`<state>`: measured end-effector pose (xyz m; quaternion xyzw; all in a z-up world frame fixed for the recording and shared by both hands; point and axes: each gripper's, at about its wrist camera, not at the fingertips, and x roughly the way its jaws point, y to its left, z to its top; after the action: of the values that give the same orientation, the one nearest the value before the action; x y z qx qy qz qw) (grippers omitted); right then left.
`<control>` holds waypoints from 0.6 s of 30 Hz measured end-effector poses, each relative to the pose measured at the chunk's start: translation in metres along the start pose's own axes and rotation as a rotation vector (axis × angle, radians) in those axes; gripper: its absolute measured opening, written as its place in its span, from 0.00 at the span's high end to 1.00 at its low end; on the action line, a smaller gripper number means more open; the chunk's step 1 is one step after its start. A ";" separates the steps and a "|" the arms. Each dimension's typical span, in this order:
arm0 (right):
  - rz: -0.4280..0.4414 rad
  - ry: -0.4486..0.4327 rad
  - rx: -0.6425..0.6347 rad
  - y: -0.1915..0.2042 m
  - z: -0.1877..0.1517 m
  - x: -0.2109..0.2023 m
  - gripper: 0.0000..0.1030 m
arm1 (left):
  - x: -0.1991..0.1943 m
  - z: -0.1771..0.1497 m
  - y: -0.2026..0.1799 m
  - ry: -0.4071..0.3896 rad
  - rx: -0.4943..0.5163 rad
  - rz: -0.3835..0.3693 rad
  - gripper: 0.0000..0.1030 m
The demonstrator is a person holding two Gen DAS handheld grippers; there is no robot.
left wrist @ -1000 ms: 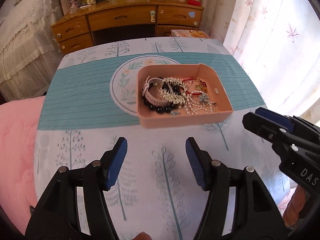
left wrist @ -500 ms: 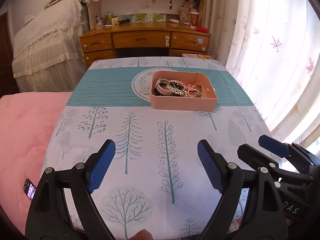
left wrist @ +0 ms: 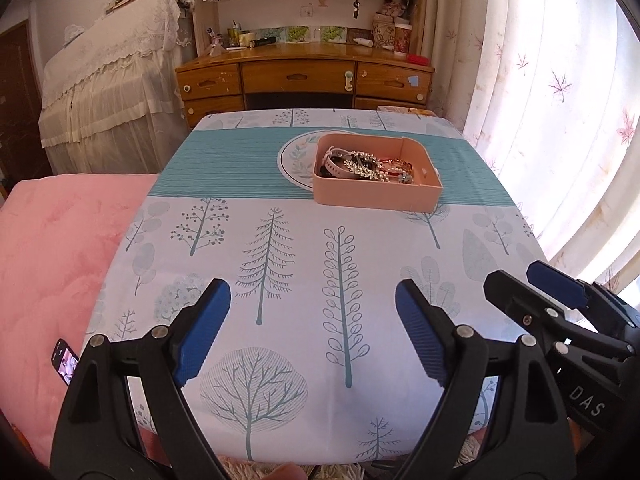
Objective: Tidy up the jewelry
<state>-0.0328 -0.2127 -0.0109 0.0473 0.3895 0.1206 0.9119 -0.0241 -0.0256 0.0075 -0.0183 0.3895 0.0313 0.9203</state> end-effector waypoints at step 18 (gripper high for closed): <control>0.000 -0.019 -0.020 0.004 0.002 -0.004 0.39 | 0.001 0.002 0.003 -0.001 -0.014 0.010 0.19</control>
<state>-0.0348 -0.2096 -0.0053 0.0390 0.3795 0.1239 0.9160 -0.0221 -0.0219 0.0084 -0.0229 0.3889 0.0387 0.9202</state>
